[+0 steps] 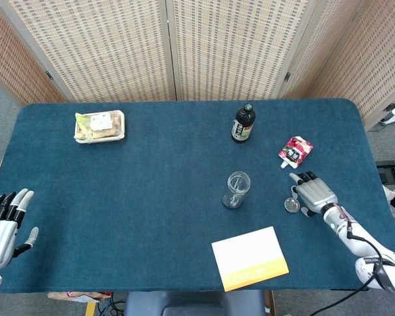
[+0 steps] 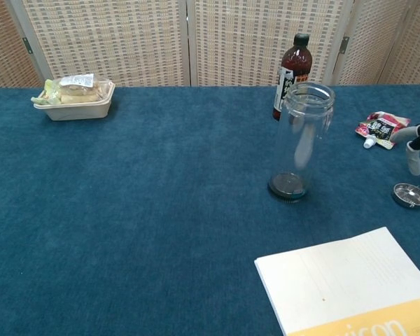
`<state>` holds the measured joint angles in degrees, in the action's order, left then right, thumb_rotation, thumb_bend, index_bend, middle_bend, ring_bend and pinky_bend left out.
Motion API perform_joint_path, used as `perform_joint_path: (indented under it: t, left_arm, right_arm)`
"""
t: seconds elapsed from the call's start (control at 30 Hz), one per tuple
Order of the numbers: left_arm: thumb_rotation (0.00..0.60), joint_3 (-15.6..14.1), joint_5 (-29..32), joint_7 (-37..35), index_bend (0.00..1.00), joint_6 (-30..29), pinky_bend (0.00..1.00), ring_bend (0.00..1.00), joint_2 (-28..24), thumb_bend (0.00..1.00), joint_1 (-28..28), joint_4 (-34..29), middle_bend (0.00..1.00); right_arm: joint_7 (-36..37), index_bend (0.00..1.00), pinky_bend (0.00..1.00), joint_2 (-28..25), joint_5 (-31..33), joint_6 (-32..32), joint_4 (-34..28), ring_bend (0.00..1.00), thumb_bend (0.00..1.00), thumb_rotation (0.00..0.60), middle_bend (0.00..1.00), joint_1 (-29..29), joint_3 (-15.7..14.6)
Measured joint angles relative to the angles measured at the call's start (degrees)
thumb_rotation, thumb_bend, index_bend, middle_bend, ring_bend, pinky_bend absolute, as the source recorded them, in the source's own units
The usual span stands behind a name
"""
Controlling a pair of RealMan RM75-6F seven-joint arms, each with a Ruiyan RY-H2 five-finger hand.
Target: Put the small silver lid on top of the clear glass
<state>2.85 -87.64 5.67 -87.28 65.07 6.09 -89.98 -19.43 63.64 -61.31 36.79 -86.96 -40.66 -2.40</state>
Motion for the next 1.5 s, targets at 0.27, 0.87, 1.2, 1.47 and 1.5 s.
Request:
perform_joint_path:
  t: [0.27, 0.87, 1.2, 1.47, 1.5]
  left_arm:
    - [0.6, 0.0, -0.2, -0.2, 0.0, -0.4, 0.01, 0.0, -0.1, 0.36, -0.1, -0.1, 0.05]
    - [0.6, 0.2, -0.1, -0.4, 0.0, -0.6, 0.01, 0.0, -0.2, 0.36, -0.3, -0.2, 0.05]
    - [0.6, 0.2, -0.3, -0.7, 0.0, -1.0, 0.01, 0.0, -0.4, 0.36, -0.5, -0.3, 0.05]
    - [0.6, 0.3, -0.4, -0.7, 0.0, -1.5, 0.01, 0.0, -0.5, 0.36, -0.6, -0.4, 0.05]
    - [0.6, 0.4, -0.4, -0.7, 0.0, -1.5, 0.01, 0.0, -0.4, 0.36, -0.6, -0.4, 0.05]
  right_arm:
    - [-0.4, 0.41, 0.0, 0.9, 0.3, -0.4, 1.1, 0.0, 0.39, 0.6, 0.0, -0.4, -0.6]
    - [0.7, 0.43, 0.0, 4.8, 0.8, -2.2, 6.5, 0.0, 0.4, 0.6, 0.0, -1.0, -0.8]
    - [2.0, 0.43, 0.0, 5.8, -0.9, -2.5, 7.3, 0.0, 0.41, 0.6, 0.0, -1.4, -0.6]
    - [1.0, 0.49, 0.0, 5.2, -1.6, -1.5, 6.0, 0.0, 0.44, 0.6, 0.01, -1.1, -1.3]
    - [0.9, 0.49, 0.0, 5.2, -1.6, -1.4, 6.0, 0.0, 0.45, 0.6, 0.01, -1.0, -1.4]
